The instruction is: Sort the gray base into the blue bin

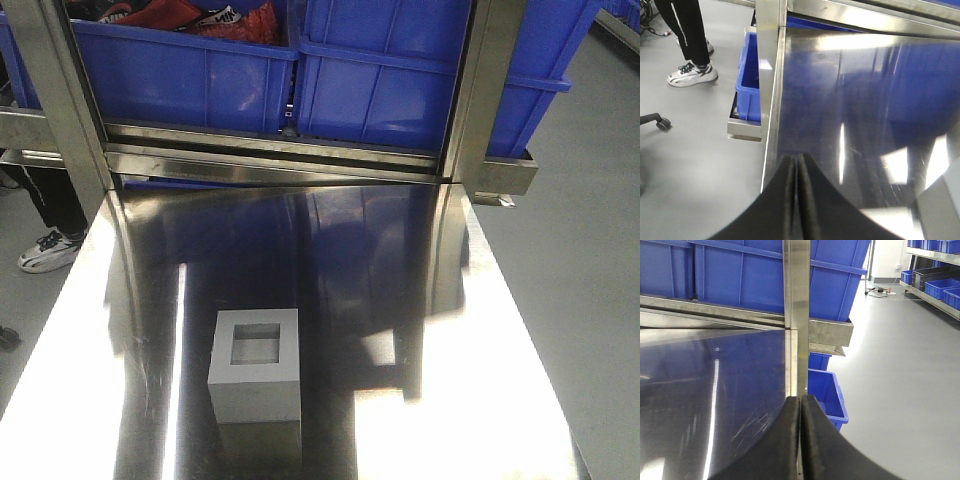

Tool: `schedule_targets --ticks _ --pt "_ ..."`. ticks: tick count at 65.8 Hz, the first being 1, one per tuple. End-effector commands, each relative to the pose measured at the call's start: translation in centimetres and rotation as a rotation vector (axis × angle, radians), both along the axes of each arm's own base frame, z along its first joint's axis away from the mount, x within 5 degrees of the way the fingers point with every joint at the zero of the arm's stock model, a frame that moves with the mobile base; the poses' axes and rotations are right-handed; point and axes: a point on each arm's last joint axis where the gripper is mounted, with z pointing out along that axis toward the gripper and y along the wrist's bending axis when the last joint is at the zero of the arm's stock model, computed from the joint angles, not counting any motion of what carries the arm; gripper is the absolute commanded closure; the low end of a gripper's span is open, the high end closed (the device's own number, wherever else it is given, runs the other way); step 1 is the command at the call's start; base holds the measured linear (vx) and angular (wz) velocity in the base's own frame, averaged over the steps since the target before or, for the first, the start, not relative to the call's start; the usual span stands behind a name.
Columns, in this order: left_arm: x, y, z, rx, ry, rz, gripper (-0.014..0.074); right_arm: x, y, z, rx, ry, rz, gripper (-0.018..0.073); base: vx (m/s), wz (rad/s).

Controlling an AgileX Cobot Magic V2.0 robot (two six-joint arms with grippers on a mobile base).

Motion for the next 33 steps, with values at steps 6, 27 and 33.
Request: schedule_targets --ticks 6,27,33 --pt "0.52 -0.04 1.61 -0.016 -0.076 0.003 0.057 0.01 0.01 0.25 -0.011 -0.072 0.0 0.0568 0.0 0.0" --pt "0.44 -0.03 1.81 -0.013 -0.051 0.003 0.0313 0.01 0.01 0.25 -0.011 -0.072 0.0 0.0568 0.0 0.0" --pt "0.44 -0.03 1.82 -0.013 -0.052 0.003 0.023 0.01 0.01 0.25 -0.011 -0.072 0.0 0.0568 0.0 0.0"
